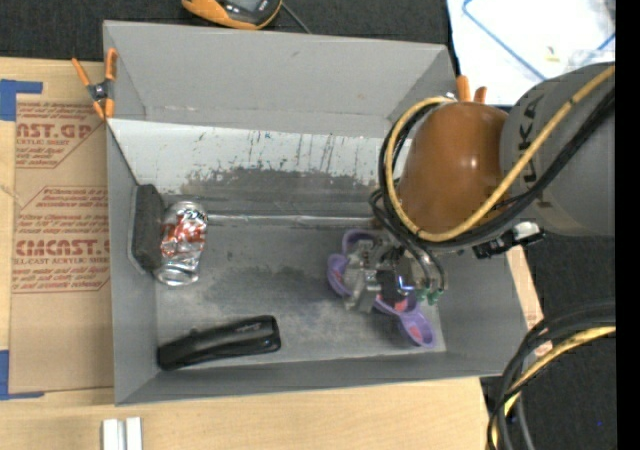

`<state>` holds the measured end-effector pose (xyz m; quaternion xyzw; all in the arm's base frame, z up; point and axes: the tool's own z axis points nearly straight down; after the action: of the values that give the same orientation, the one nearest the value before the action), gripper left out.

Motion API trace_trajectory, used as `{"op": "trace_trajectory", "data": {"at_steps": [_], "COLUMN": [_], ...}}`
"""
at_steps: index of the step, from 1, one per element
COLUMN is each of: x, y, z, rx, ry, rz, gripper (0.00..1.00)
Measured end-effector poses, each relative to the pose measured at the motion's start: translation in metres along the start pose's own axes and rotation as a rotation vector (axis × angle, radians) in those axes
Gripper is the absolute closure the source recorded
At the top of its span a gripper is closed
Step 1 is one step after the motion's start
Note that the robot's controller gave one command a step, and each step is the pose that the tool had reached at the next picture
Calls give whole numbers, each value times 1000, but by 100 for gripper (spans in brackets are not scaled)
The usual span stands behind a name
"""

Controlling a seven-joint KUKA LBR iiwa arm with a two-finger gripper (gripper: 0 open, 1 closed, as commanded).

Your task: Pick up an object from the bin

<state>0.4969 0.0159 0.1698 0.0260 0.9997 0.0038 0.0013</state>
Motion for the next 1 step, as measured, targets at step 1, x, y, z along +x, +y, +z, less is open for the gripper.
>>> {"op": "trace_trajectory", "data": {"at_steps": [1], "x": [11], "y": [-22], "z": [-76], "rx": [1], "ry": [2], "rz": [-27], "gripper": [100]}}
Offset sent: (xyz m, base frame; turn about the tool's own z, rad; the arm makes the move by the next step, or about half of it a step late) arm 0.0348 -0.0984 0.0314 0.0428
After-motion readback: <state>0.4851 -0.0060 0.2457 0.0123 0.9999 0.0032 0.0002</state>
